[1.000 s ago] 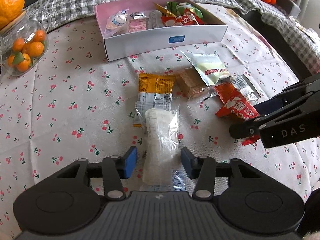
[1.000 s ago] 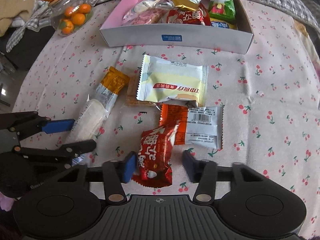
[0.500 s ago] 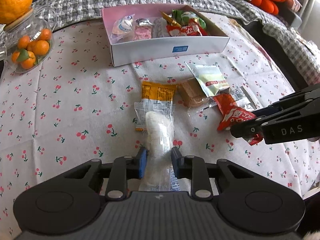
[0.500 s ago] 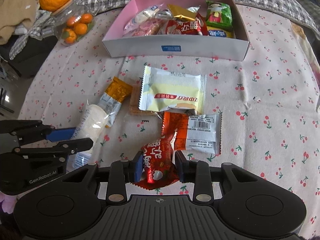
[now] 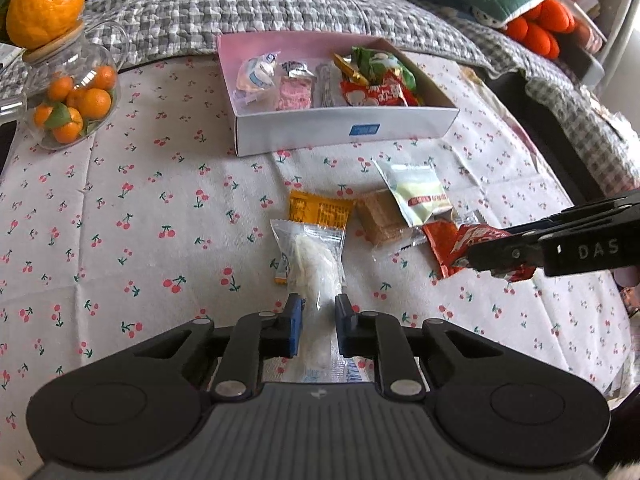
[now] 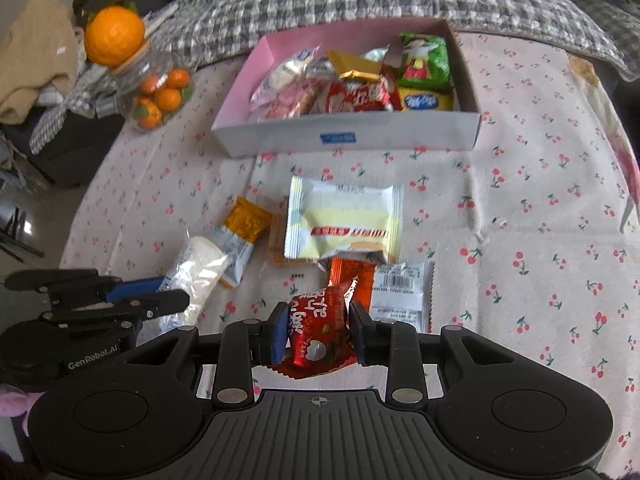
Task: Organize snacks
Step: 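Grasp the white bread packet with left gripper while right grasps red candy, then carry the bread packet and red candy over the pink box with both grippers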
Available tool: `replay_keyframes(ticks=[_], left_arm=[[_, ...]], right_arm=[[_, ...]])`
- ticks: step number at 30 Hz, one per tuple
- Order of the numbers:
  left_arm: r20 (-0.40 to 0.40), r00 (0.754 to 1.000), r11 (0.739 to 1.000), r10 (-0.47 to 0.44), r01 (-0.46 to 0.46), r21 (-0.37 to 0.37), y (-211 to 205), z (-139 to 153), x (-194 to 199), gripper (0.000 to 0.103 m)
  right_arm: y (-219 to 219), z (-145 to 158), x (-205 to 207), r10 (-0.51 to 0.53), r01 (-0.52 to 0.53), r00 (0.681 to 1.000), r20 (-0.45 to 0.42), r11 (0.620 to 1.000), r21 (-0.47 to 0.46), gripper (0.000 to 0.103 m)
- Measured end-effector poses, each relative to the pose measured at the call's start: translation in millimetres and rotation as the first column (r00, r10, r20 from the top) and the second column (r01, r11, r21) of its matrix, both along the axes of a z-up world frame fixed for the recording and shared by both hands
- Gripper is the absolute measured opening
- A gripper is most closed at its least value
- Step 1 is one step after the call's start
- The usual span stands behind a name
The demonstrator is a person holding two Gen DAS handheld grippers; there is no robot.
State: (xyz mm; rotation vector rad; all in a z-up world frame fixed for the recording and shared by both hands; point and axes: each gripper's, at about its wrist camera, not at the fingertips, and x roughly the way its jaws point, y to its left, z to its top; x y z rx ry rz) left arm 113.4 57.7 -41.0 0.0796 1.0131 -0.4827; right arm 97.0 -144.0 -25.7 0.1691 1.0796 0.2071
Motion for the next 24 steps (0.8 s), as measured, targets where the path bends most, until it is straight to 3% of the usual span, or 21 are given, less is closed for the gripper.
replay_keyframes(ticks=[15, 24], left_arm=[[0.04, 0.997, 0.992, 0.067, -0.062, -0.107, -0.9, 28.9, 15.3, 0.014], [0.061, 0.988, 0.975, 0.14, -0.127, -0.181, -3.6, 45.4, 38.5, 0.014]], right_arm=[[-38.6, 24.3, 15.1, -0.157, 0.149, 0.986, 0.049, 0.979, 0.137, 0.03], [-32.1, 31.7, 41.1, -0.207, 0.191, 0.976, 0.072, 0.963, 0.191, 0.031]])
